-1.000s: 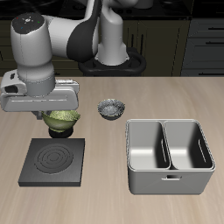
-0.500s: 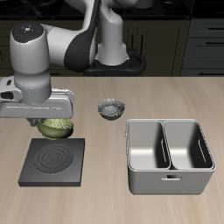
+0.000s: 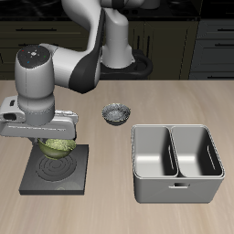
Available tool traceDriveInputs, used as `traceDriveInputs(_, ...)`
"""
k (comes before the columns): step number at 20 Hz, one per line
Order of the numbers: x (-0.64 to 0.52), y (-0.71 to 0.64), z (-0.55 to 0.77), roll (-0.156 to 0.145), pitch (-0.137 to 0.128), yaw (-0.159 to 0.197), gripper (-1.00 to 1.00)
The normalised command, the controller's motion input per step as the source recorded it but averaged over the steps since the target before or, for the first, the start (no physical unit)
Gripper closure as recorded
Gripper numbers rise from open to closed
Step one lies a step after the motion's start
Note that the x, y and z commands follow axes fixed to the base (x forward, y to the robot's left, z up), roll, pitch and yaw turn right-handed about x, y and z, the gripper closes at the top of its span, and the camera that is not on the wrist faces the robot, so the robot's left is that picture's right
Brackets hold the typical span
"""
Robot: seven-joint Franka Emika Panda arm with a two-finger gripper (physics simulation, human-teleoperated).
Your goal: Place the green bowl on the flat stove
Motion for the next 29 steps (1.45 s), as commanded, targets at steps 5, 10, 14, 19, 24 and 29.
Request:
traceDriveInputs(5, -0.02, 0.04, -0.29, -0.005, 0.043, -0.008, 1.00)
traceDriveInputs(10, -0.04, 0.00, -0.25, -0.008, 0.043, -0.010, 1.00)
traceDriveInputs(14, -0.12, -0.01, -0.26, -0.031, 0.052, 0.025, 1.00)
traceDriveInputs(19, -0.08, 0.01, -0.19, -0.013, 0.086, 0.051, -1.00)
traceDriveInputs(24, -0.19, 0.17, 0.02, 0.020, 0.050, 0.053, -1.00)
traceDriveInputs(29, -0.30, 0.05, 0.23, -0.035, 0.049, 0.001, -1.00)
